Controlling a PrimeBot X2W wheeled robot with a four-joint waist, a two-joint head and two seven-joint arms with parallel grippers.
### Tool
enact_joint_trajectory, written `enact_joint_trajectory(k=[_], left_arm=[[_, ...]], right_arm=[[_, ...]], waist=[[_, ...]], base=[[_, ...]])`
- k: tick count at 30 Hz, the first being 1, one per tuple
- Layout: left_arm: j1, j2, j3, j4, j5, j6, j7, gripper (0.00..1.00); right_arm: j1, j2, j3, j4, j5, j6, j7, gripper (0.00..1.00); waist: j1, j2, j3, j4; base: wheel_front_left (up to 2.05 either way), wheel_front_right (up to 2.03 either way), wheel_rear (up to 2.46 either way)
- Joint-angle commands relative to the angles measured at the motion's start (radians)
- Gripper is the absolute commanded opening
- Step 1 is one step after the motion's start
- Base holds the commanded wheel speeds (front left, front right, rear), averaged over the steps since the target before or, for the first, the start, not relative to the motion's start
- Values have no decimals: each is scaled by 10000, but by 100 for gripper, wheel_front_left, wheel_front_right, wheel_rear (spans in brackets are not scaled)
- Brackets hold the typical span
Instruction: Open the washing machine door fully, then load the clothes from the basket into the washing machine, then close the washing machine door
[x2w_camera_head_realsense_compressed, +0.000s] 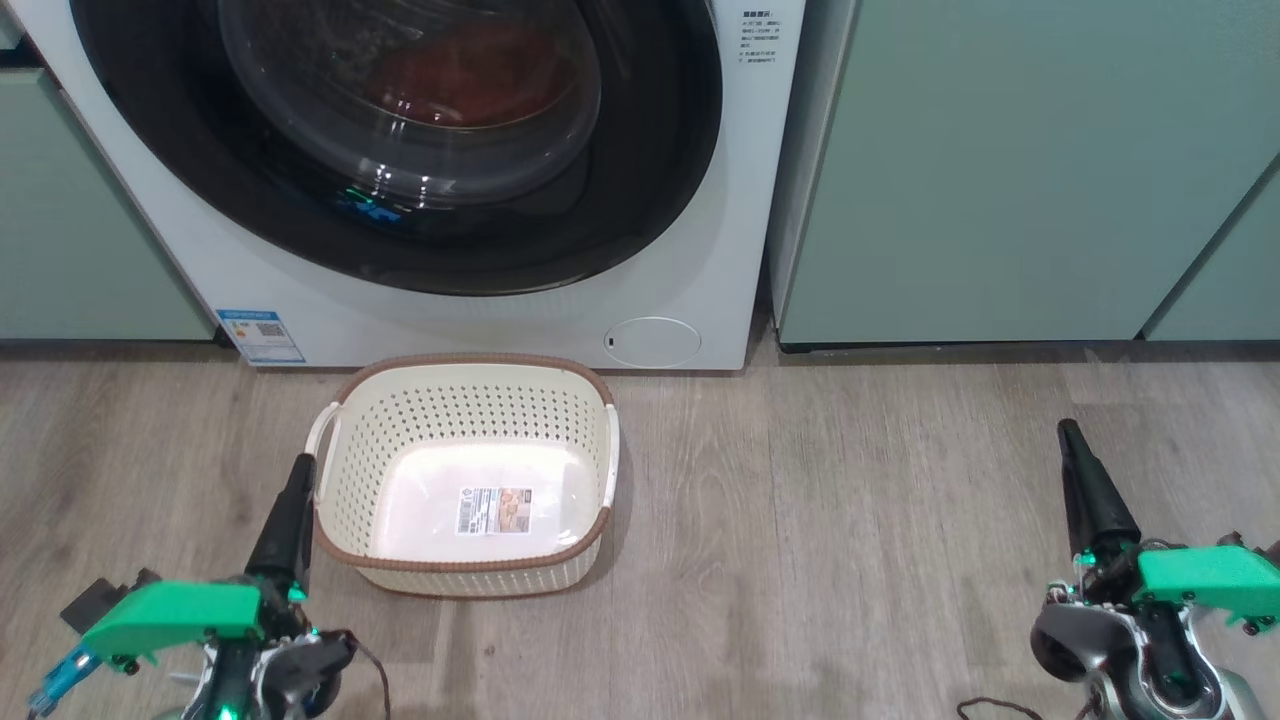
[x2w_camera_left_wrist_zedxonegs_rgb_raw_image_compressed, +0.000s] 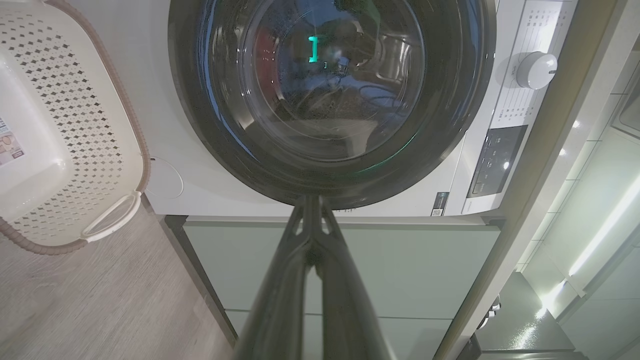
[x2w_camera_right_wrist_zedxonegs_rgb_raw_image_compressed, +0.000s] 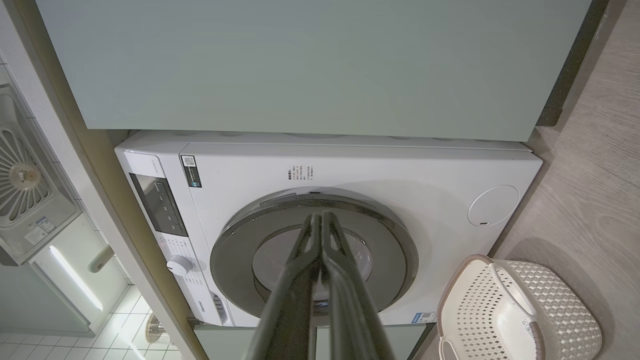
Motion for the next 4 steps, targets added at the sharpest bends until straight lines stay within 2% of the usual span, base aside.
enact_joint_trajectory(k=[1, 4], left_arm=[[-490, 72, 357, -293, -26, -94, 72, 0], [-490, 71, 358, -293, -26, -94, 73, 0]], right_arm=[[-511, -65, 167, -326, -72, 0, 83, 0], [-511, -64, 165, -326, -73, 0, 84, 0]], waist=[[0, -1, 0, 0], [0, -1, 0, 0]], base=[[0, 0, 0], [0, 0, 0]])
